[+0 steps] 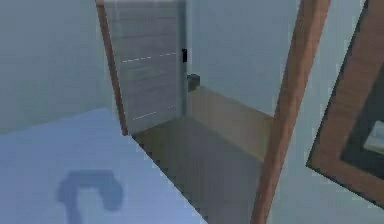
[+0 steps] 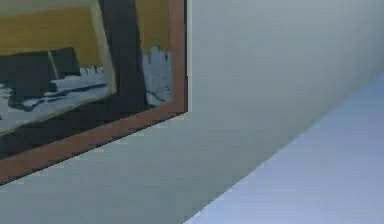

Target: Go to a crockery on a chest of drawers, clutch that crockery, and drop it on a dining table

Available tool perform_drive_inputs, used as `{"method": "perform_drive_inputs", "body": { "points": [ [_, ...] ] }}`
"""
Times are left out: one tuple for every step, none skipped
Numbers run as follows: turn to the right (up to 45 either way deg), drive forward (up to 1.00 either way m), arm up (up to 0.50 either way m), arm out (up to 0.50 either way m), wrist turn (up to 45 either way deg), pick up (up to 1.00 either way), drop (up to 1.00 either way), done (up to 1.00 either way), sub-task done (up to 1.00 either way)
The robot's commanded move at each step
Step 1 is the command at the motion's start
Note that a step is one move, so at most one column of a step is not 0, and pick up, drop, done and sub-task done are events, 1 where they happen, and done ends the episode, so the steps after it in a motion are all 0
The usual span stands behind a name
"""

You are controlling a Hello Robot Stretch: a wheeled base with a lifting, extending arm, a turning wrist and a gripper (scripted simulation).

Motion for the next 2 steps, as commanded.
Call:
{"method": "perform_drive_inputs", "body": {
  "points": [
    [0.0,0.95,0.0,0.0,0.0,0.0,0.0,0.0,0.0],
    [30.0,0.0,0.0,0.0,0.0,0.0,0.0,0.0,0.0]
  ]
}}
